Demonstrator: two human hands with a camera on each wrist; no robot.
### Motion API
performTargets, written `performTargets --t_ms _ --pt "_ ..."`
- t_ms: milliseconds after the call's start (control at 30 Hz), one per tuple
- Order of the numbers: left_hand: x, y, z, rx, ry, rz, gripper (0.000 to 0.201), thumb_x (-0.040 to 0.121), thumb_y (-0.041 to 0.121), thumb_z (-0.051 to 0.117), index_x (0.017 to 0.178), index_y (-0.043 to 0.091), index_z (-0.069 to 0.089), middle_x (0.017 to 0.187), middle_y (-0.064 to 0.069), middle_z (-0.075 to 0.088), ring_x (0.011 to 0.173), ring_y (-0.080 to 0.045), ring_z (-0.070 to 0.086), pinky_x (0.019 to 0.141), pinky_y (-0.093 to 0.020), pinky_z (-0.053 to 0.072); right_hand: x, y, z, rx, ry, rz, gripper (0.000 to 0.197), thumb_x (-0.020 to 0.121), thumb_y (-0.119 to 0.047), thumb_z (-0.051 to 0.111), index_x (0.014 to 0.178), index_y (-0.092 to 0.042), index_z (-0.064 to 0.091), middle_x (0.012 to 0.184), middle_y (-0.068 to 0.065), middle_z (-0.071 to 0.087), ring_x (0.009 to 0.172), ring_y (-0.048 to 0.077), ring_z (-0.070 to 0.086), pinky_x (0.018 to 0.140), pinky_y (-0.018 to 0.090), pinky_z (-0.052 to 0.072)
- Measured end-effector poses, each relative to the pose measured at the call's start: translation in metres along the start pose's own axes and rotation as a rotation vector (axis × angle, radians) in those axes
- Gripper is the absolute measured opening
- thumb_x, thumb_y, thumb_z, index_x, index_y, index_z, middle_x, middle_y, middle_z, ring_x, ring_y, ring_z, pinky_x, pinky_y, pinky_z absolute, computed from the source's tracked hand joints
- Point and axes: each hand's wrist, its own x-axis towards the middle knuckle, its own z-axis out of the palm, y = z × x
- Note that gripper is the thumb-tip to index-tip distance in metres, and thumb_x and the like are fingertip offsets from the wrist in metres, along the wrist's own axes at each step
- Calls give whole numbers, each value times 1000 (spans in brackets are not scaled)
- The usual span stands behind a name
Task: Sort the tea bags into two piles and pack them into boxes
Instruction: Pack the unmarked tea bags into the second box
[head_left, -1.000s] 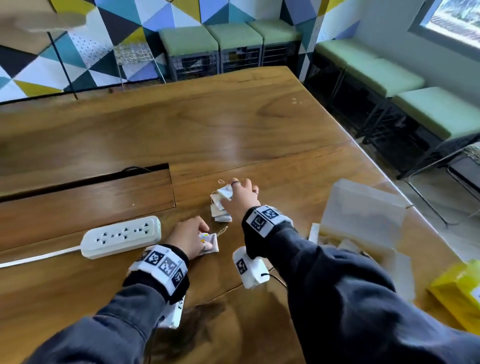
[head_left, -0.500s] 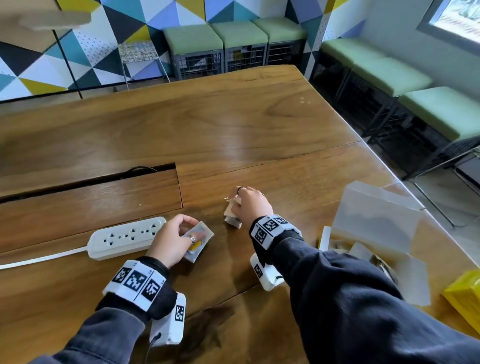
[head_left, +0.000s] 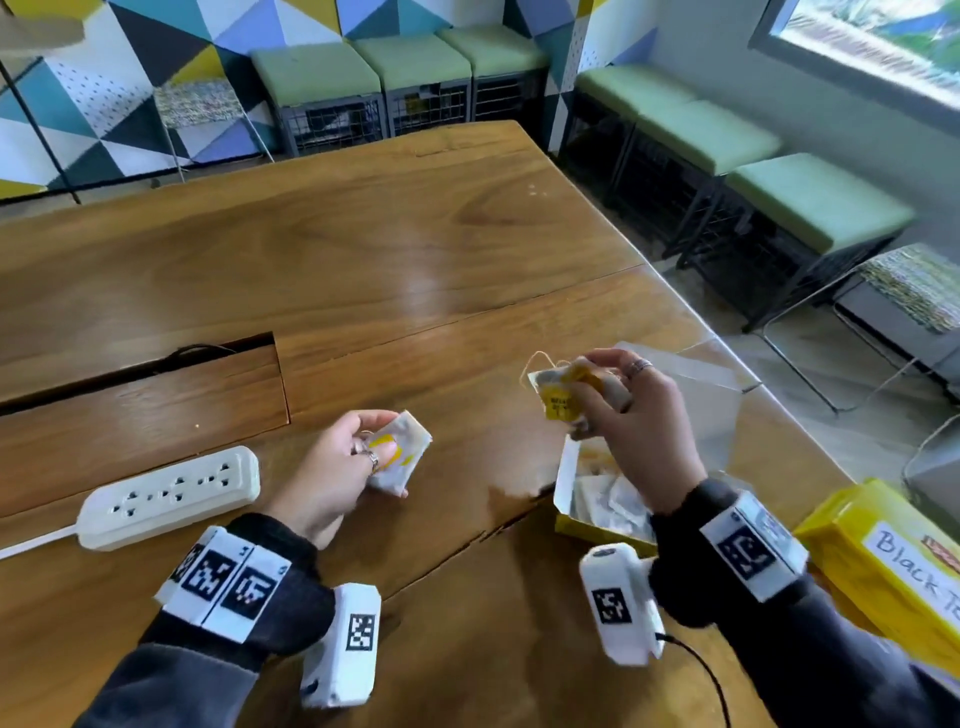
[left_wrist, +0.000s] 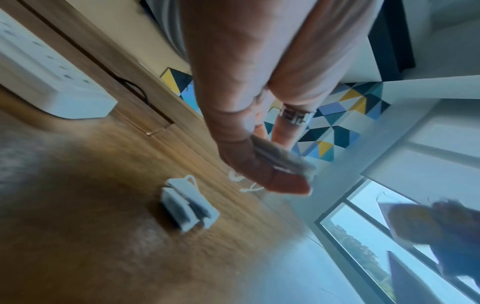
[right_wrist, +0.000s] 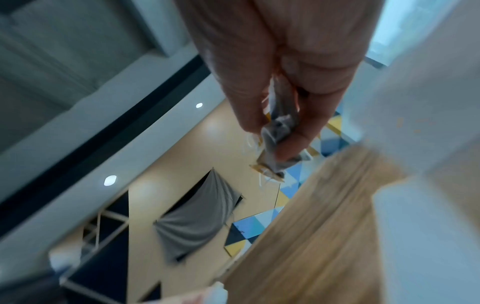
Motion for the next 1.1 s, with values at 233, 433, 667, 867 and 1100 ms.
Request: performTargets --t_ms 233,433,667,867,1100 --pt "1 7 45 155 -145 23 32 86 -7 56 98 22 60 99 -8 64 88 -18 61 73 -27 52 -26 53 -43 -700 -140 -433 18 86 -12 63 103 -14 68 99 4 67 84 22 66 77 28 55" --pt "-7 24 81 169 -186 69 31 85 -2 60 94 27 60 98 -3 63 80 -12 65 58 -19 53 -50 62 -52 -932 -665 -134 79 77 -65 2 134 -34 47 147 -15 37 142 7 22 117 31 9" --pt "-16 35 142 287 -321 144 31 80 0 67 91 28 59 84 -5 55 81 -16 56 74 -31 53 -58 72 -102 -617 105 -185 21 91 -30 48 104 -24 64 96 -8 66 94 18 61 83 43 48" --pt "-15 9 208 468 -443 171 26 81 6 68 100 23 60 84 2 60 81 -13 59 72 -20 50 -60 88 -119 -460 50 31 12 94 -35 48 100 -33 58 84 -9 65 89 17 59 81 40 48" --pt "-13 3 201 739 -379 311 37 80 -1 60 107 25 58 102 6 61 86 -10 61 78 -13 49 -57 91 -109 -894 -184 8 40 80 -60 37 106 -43 62 108 -11 56 110 21 43 89 39 28"
